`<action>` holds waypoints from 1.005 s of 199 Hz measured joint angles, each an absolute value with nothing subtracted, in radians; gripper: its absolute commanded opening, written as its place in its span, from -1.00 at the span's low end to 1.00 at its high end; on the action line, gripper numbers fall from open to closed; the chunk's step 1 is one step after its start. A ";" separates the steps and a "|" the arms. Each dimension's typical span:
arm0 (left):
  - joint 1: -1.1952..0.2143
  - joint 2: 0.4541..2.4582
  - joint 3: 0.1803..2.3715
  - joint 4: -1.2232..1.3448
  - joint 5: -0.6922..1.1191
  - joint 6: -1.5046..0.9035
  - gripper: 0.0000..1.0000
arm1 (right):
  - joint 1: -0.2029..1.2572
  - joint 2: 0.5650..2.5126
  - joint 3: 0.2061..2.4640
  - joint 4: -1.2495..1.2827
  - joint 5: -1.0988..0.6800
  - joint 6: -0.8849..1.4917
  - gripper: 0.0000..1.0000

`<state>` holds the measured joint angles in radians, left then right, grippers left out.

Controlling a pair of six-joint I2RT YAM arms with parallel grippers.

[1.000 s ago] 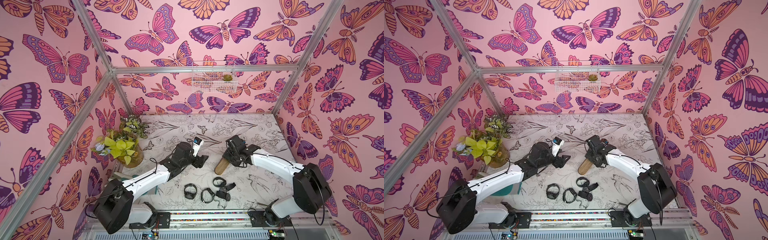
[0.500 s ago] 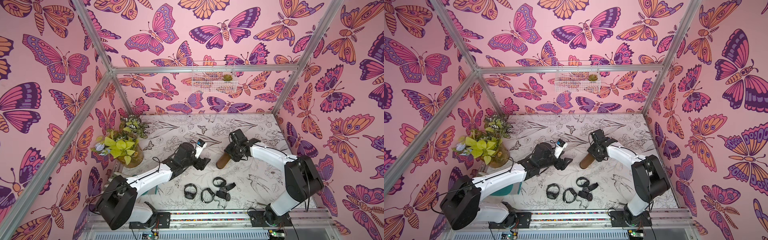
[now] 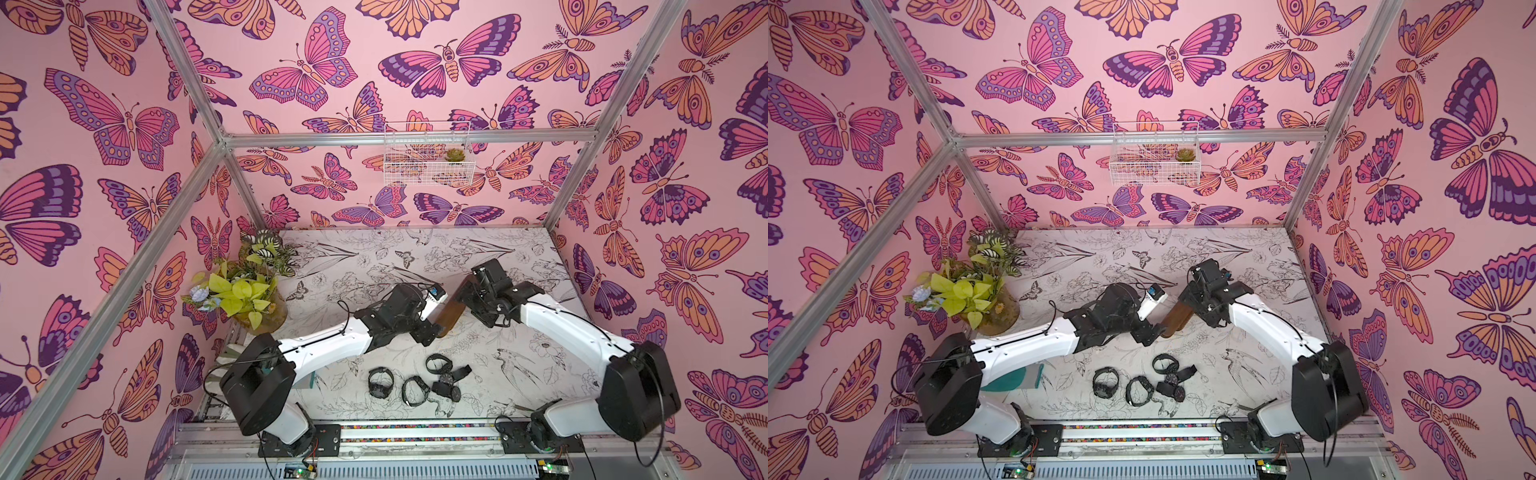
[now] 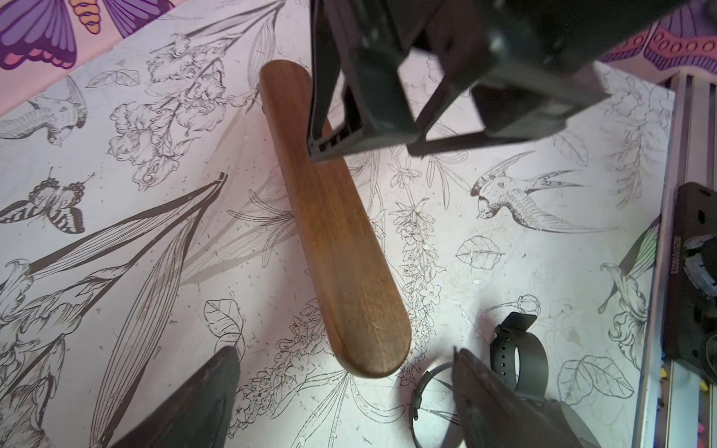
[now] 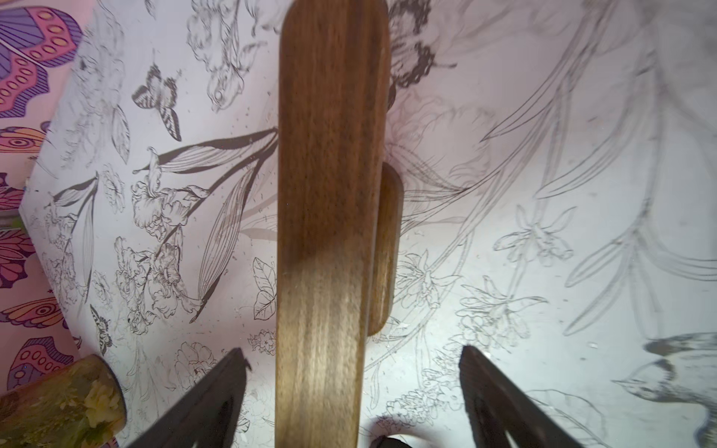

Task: Place watch on stand
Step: Place the stand at the center of the board, then adjust the stand at the center of the board.

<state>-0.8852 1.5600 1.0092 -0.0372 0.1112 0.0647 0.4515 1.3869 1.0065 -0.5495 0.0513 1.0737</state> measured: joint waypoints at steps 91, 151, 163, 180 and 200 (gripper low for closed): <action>-0.959 1.825 1.269 -0.239 -0.003 0.054 0.81 | 0.412 1.022 0.781 -0.639 0.248 0.981 0.75; -0.962 1.879 1.325 -0.345 -0.141 0.053 0.72 | 0.412 1.000 0.733 -0.639 0.255 0.959 0.75; -0.958 1.880 1.325 -0.351 -0.161 0.057 0.70 | 0.412 0.997 0.733 -0.640 0.258 0.955 0.75; -0.943 1.880 1.325 -0.363 -0.179 0.062 0.68 | 0.412 0.989 0.733 -0.640 0.263 0.943 0.75; -0.908 1.880 1.325 -0.372 -0.189 0.064 0.66 | 0.412 0.980 0.733 -0.640 0.265 0.934 0.74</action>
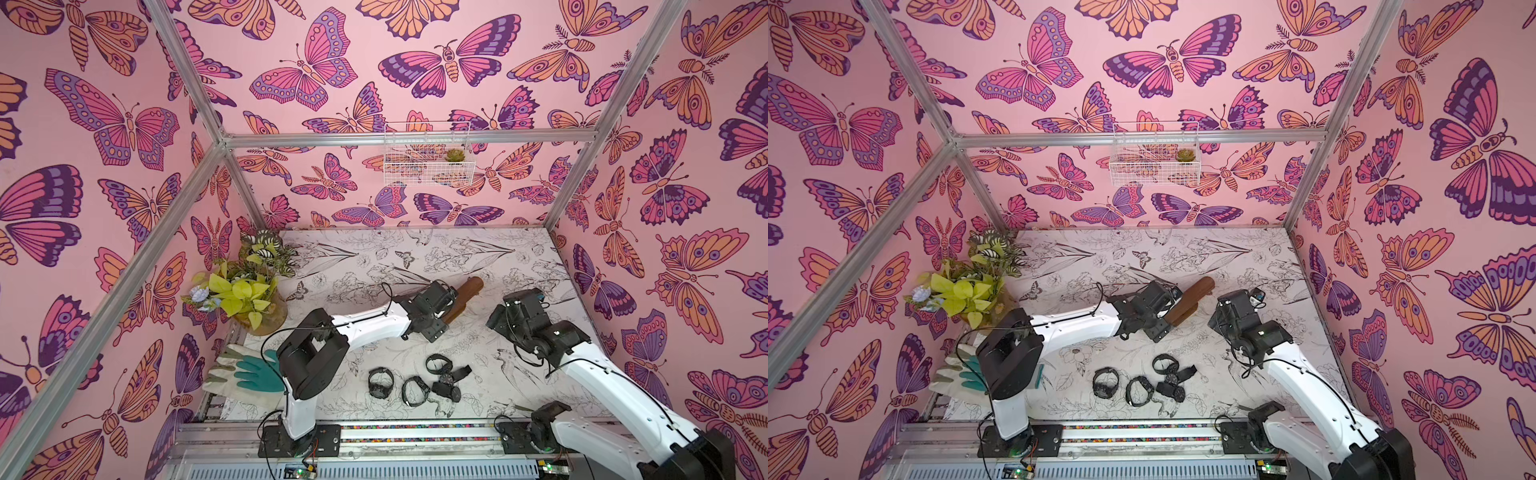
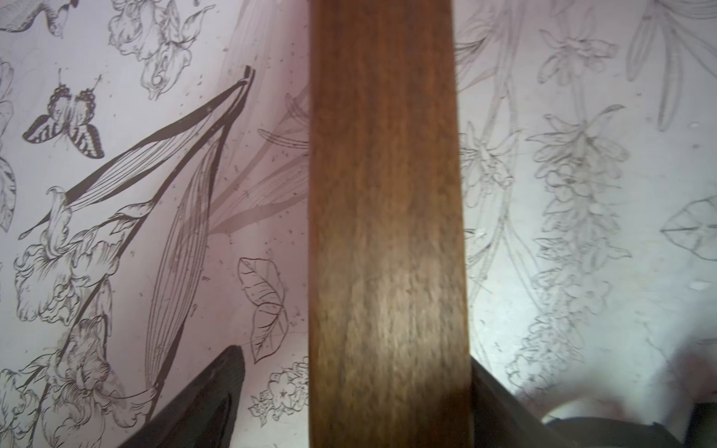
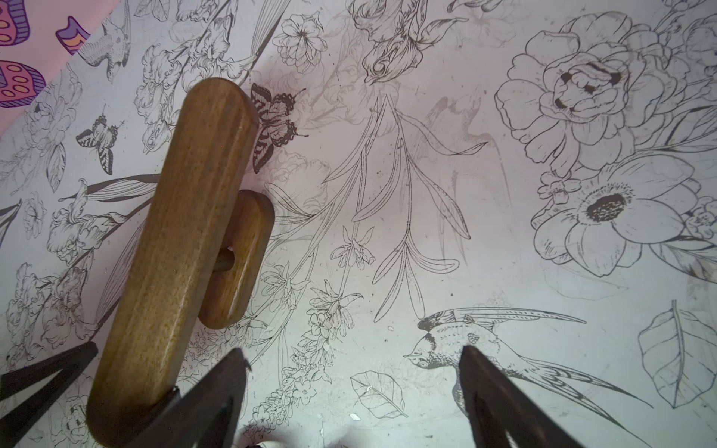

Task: Place watch on stand
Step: Adjust the stand at the center of the board, then pick up the watch at the center of the board.

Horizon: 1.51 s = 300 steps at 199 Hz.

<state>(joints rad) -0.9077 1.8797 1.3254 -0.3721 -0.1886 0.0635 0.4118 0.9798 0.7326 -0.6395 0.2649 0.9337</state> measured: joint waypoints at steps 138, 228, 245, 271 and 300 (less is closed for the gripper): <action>-0.747 1.902 1.364 -0.353 -0.180 0.080 0.66 | 0.412 0.938 0.693 -0.631 0.162 0.857 0.71; -0.797 1.321 0.799 -0.096 -0.121 -0.087 0.62 | 0.715 1.015 0.656 -0.693 0.134 0.895 0.47; -0.791 1.227 0.714 -0.082 -0.109 -0.147 0.62 | 0.763 1.037 0.656 -0.703 0.134 0.919 0.39; -0.766 1.150 0.631 -0.075 -0.081 -0.224 0.61 | 0.817 1.050 0.620 -0.648 0.107 0.965 0.23; -0.759 1.148 0.607 -0.073 -0.053 -0.269 0.60 | 0.841 1.101 0.556 -0.563 0.055 0.999 0.21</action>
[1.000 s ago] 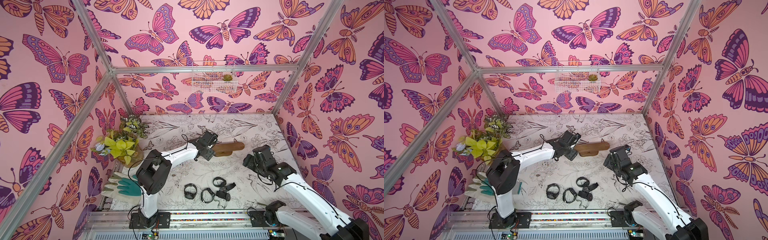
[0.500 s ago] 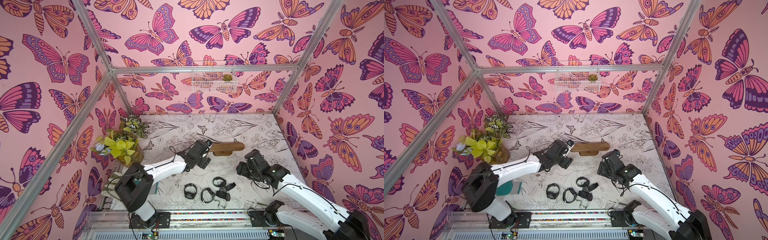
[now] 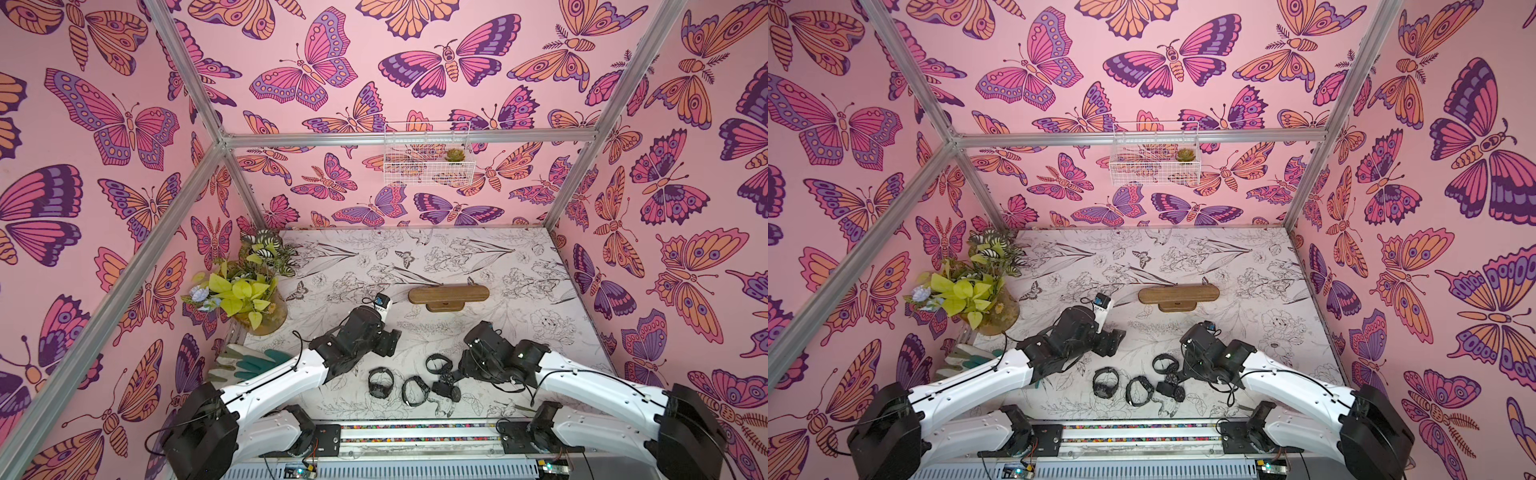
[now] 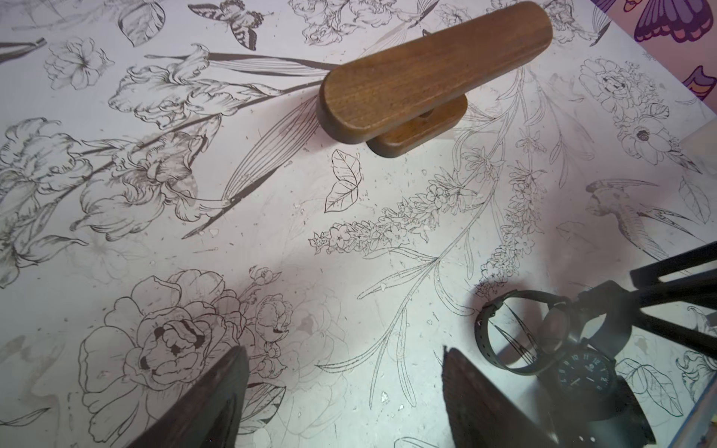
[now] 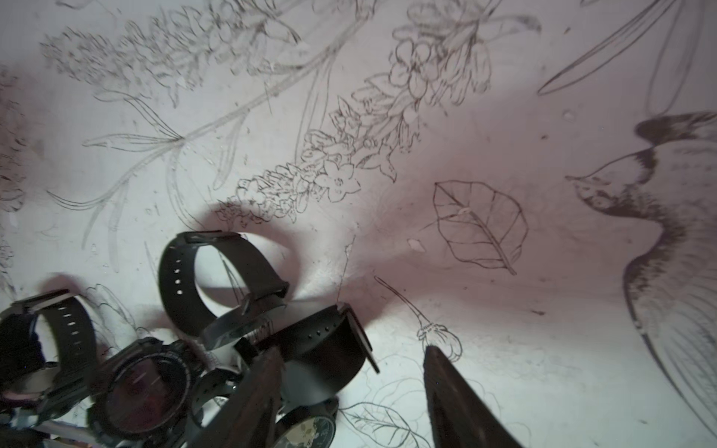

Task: Place watch on stand
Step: Pick up the watch at the center of the board.

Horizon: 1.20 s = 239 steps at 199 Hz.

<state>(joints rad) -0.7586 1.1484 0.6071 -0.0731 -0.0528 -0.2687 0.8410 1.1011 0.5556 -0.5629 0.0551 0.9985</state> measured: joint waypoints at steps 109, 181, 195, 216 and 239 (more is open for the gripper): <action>-0.758 1.199 0.607 -0.019 -0.002 -0.282 0.57 | 0.865 1.168 0.515 -0.419 0.017 1.025 -0.40; -0.760 1.211 0.607 0.004 0.073 -0.270 0.50 | 0.865 1.104 0.542 -0.474 0.066 1.007 -0.64; -0.773 1.213 0.608 0.004 0.092 -0.252 0.48 | 0.865 1.104 0.577 -0.509 0.083 0.993 -0.65; -0.827 1.213 0.623 0.007 0.119 -0.210 0.37 | 0.865 1.099 0.640 -0.559 0.109 0.970 -0.65; -0.884 1.214 0.644 0.035 0.155 -0.158 0.29 | 0.865 1.082 0.690 -0.603 0.134 0.944 -0.66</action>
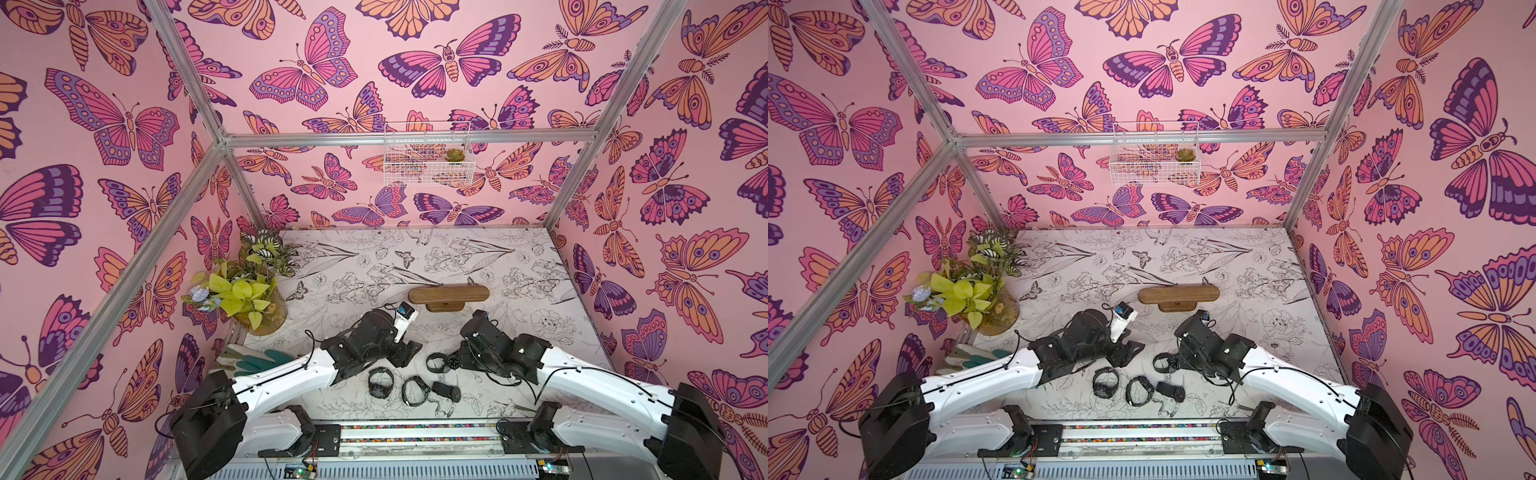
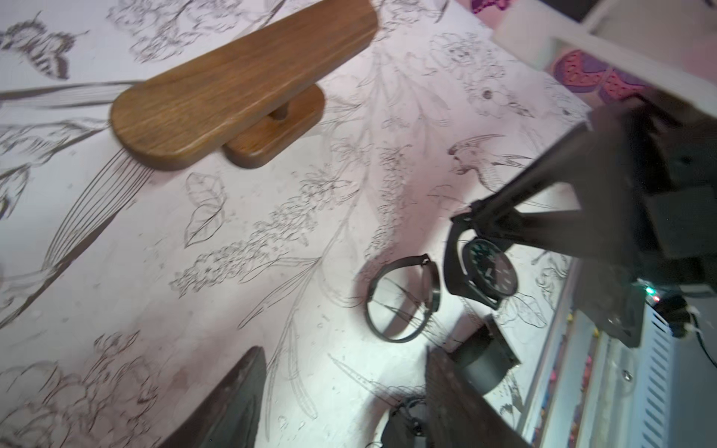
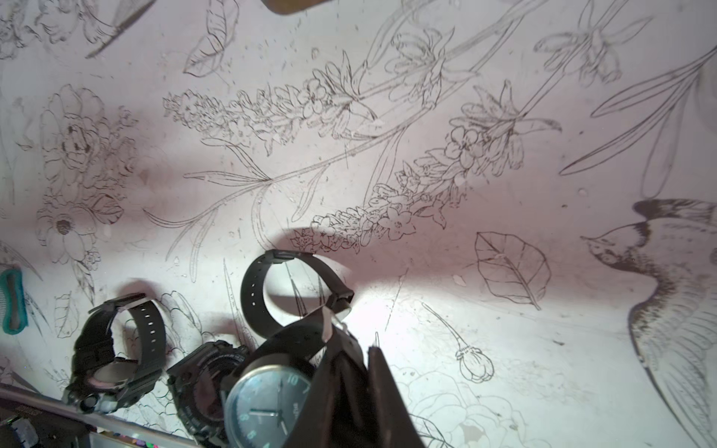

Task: Place watch on stand
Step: Pick up the watch at the center of the board.

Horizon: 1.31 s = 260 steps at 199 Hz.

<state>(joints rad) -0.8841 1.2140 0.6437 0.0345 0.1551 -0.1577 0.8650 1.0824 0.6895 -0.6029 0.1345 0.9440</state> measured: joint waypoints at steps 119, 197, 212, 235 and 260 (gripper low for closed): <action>-1.055 1.383 0.688 0.233 0.222 0.030 0.44 | 0.865 1.073 0.797 -0.693 0.160 0.865 -0.66; -1.055 1.477 0.762 0.252 0.250 0.025 0.30 | 0.866 1.073 0.797 -0.645 0.121 0.864 -0.66; -1.055 1.486 0.768 0.261 0.253 0.024 0.28 | 0.866 1.073 0.796 -0.646 0.118 0.866 -0.66; -1.055 1.488 0.773 0.265 0.255 0.022 0.21 | 0.867 1.073 0.796 -0.639 0.112 0.866 -0.66; -1.055 1.489 0.774 0.266 0.255 0.022 0.18 | 0.867 1.073 0.796 -0.632 0.110 0.866 -0.66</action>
